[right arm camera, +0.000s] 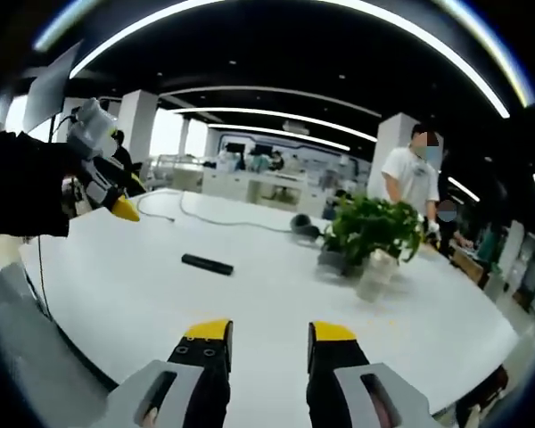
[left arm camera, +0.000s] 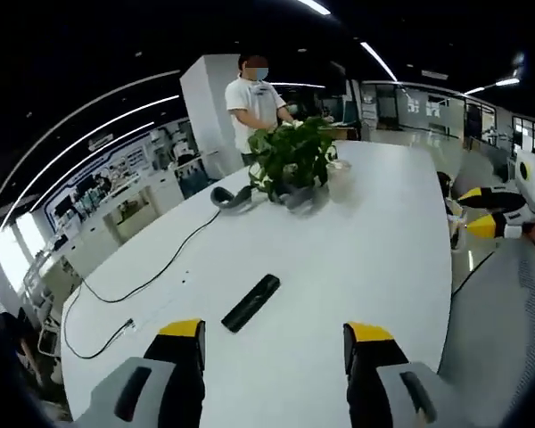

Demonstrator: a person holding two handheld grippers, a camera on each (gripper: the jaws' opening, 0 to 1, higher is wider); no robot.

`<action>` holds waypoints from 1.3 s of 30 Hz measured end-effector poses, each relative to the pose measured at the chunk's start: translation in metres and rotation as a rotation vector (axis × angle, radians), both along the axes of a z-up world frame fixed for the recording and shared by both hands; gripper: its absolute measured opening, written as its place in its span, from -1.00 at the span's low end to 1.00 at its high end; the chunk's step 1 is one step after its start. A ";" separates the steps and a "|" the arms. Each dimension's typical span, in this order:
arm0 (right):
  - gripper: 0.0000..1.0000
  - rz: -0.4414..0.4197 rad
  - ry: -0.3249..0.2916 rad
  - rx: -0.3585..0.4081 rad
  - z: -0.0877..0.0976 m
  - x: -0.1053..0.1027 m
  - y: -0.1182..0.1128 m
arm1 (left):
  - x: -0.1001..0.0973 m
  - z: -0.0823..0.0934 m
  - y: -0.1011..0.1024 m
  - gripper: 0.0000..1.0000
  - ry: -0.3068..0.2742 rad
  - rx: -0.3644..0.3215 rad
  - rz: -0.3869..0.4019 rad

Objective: Press the specified remote control buttons in sequence, fully releasing each button before pressing the next.

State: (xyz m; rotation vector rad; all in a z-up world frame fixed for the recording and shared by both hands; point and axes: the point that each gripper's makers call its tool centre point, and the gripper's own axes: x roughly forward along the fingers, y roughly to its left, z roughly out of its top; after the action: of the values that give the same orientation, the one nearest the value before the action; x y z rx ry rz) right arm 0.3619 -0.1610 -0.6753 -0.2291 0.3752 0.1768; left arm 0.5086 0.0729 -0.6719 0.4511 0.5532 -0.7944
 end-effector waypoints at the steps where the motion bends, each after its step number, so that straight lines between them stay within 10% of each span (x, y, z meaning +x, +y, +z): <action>1: -0.55 -0.004 0.015 -0.012 -0.003 0.000 -0.001 | 0.005 -0.005 -0.001 0.28 0.011 0.032 -0.029; 9: -1.00 -0.003 0.055 -0.024 -0.010 -0.003 -0.002 | 0.044 -0.022 -0.011 0.15 0.048 0.139 -0.126; 39: -1.00 0.022 0.173 -0.103 -0.031 -0.005 -0.001 | 0.119 -0.120 -0.004 -0.28 0.334 0.521 -0.397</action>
State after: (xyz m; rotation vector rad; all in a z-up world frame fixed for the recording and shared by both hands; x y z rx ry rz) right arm 0.3570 -0.1624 -0.7068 -0.3208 0.5548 0.1995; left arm 0.6277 0.0693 -0.7920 0.9361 1.0101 -1.1179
